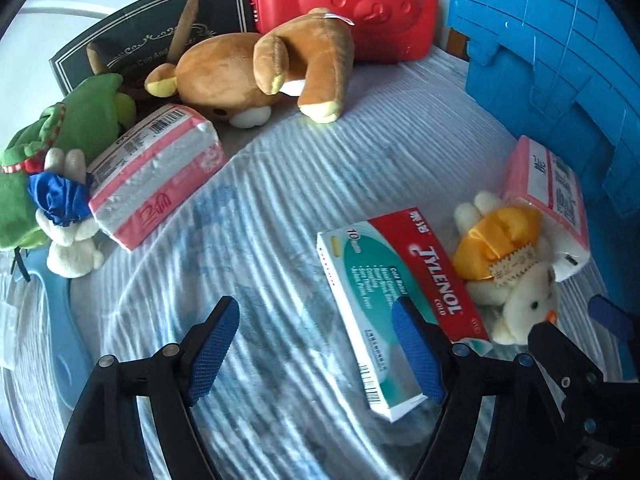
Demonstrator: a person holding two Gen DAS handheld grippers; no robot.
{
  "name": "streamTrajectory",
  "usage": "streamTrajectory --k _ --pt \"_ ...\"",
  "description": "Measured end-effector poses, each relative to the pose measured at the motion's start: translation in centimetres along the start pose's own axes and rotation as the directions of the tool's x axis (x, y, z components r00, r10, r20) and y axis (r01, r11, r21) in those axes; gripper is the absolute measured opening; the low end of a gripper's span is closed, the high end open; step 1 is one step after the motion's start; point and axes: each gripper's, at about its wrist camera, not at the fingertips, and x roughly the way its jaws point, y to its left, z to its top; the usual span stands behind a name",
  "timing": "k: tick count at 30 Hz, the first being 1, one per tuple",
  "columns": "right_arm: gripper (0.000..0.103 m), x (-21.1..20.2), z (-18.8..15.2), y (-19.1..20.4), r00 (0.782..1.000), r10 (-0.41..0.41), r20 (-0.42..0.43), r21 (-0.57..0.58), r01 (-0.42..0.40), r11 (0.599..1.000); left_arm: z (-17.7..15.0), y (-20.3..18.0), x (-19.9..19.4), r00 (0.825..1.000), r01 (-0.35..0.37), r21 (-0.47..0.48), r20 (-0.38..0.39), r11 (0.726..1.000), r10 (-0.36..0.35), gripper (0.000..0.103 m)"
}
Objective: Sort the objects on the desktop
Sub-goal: 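Grasp the Tylenol box with the left tool while the right tool grasps the white bear plush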
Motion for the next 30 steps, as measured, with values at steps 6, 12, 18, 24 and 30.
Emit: streamTrajectory --k 6,12,18,24,30 --pt "0.103 1.2 0.8 0.6 1.0 -0.026 -0.012 0.004 0.026 1.0 0.4 -0.5 0.3 0.999 0.045 -0.051 -0.027 0.998 -0.047 0.079" --pt "0.093 1.6 0.6 -1.4 0.999 -0.012 -0.043 0.041 0.013 0.999 1.2 -2.9 1.4 0.997 0.065 -0.068 -0.035 0.996 -0.068 0.079" --pt "0.088 0.9 0.6 -2.4 0.999 0.001 -0.033 0.044 0.0 0.999 1.6 -4.3 3.1 0.991 0.106 -0.073 -0.076 0.992 -0.111 0.084" --pt "0.088 0.8 0.9 -2.4 0.999 0.01 -0.038 0.014 -0.01 1.0 -0.5 -3.5 2.1 0.998 0.018 0.018 -0.064 1.0 -0.017 0.066" --pt "0.088 1.7 1.3 0.3 0.997 0.064 -0.042 -0.046 -0.066 0.997 -1.9 0.1 1.4 0.997 -0.037 -0.037 -0.066 0.999 0.034 0.057"
